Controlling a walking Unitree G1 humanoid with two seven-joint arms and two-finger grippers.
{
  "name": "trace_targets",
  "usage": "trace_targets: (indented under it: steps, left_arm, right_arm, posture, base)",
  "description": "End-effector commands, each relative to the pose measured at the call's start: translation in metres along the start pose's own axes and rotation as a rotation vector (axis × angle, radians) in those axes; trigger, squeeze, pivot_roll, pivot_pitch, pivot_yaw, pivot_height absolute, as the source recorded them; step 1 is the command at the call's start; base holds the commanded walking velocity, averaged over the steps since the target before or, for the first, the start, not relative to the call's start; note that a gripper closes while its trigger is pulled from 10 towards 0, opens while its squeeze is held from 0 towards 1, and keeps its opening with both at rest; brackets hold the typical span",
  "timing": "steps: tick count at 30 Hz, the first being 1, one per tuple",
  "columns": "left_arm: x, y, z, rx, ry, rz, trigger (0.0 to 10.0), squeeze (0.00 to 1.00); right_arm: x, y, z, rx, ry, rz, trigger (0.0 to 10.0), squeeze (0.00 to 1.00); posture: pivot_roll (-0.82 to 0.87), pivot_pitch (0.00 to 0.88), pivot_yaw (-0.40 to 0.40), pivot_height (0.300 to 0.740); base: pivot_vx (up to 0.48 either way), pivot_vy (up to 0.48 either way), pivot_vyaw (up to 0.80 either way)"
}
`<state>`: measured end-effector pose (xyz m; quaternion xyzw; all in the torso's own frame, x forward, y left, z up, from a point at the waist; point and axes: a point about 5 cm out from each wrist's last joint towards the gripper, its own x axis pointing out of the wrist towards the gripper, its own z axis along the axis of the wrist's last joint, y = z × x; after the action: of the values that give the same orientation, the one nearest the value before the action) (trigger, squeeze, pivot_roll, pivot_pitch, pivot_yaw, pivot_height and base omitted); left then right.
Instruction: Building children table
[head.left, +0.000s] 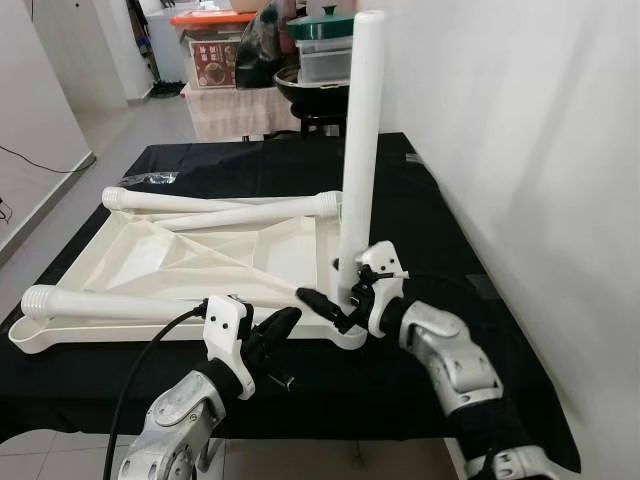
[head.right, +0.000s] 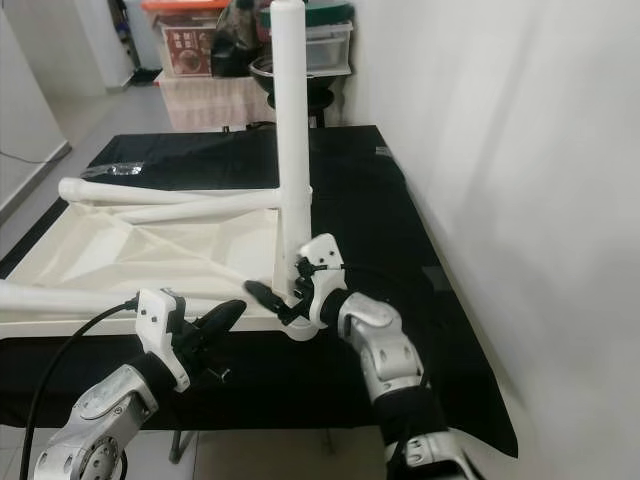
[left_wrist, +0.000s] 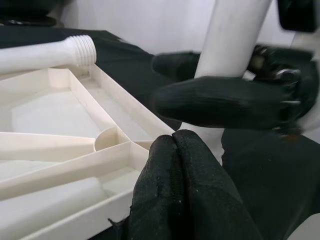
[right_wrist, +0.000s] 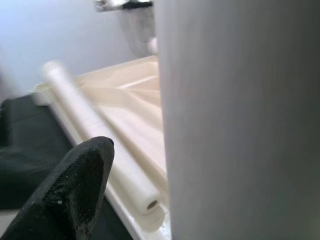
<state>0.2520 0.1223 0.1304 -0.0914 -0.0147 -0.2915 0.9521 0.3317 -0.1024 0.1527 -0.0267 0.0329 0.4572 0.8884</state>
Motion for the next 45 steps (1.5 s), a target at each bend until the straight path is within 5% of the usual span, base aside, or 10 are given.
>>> trace_targets:
  steps: [1, 2, 12, 15, 16, 30, 34, 36, 37, 45]
  left_arm:
    - [-0.001, 0.001, -0.004, -0.005, 0.02, 0.006, 10.0, 0.0]
    - [-0.001, 0.001, -0.004, -0.005, 0.019, 0.007, 10.0, 0.0]
    - [-0.002, -0.001, -0.007, -0.007, 0.024, 0.007, 10.0, 0.0]
    - [-0.002, -0.001, -0.007, -0.008, 0.024, 0.007, 10.0, 0.0]
    - [-0.002, -0.002, -0.007, -0.01, 0.024, 0.007, 10.0, 0.0]
    - [-0.003, -0.005, -0.007, -0.015, 0.022, 0.004, 10.0, 0.0]
    - [-0.006, -0.007, -0.005, -0.016, 0.012, 0.013, 10.0, 0.0]
    - [-0.007, -0.005, -0.004, -0.016, 0.012, 0.011, 10.0, 0.0]
    - [-0.008, -0.005, -0.004, -0.017, 0.015, 0.006, 10.0, 0.0]
    - [-0.008, -0.008, -0.004, 0.02, 0.035, -0.033, 10.0, 0.0]
  right_arm:
    - [0.003, -0.001, 0.007, -0.044, -0.004, 0.121, 10.0, 0.11]
    - [0.001, -0.005, 0.01, -0.069, 0.006, 0.168, 10.0, 0.0]
    - [-0.002, -0.029, 0.03, -0.084, 0.054, 0.386, 10.0, 0.0]
    - [-0.002, -0.031, 0.034, -0.06, 0.045, 0.401, 9.0, 0.0]
    - [-0.003, -0.032, 0.035, -0.042, 0.041, 0.413, 0.0, 0.0]
    - [-0.016, -0.032, 0.014, -0.05, 0.063, 0.373, 0.0, 0.0]
    - [-0.022, -0.017, -0.023, 0.005, 0.122, 0.077, 0.0, 0.0]
    - [-0.022, -0.01, -0.041, 0.127, 0.137, -0.393, 0.0, 0.0]
    - [-0.025, -0.003, -0.042, 0.098, 0.157, -0.464, 0.0, 0.0]
    - [-0.005, -0.009, -0.027, 0.023, 0.151, -0.447, 0.0, 0.0]
  posture:
    - [-0.02, 0.0, 0.008, 0.74]
    - [-0.02, 0.0, 0.005, 0.74]
    - [0.0, 0.0, -0.001, 0.74]
    - [0.0, 0.0, -0.002, 0.74]
    - [0.0, 0.0, -0.003, 0.74]
    - [0.0, 0.0, -0.02, 0.74]
    - [-0.01, 0.0, -0.022, 0.74]
    - [-0.02, 0.0, -0.009, 0.74]
    - [-0.03, 0.0, -0.001, 0.74]
    - [-0.02, 0.0, 0.001, 0.74]
  base:
    - [0.0, 0.0, 0.0]
    - [0.0, 0.0, 0.0]
    - [0.0, 0.0, 0.0]
    - [0.0, 0.0, 0.0]
    - [0.0, 0.0, 0.0]
    - [0.0, 0.0, 0.0]
    - [0.0, 0.0, 0.0]
    - [0.0, 0.0, 0.0]
    - [0.0, 0.0, 0.0]
    - [0.0, 0.0, 0.0]
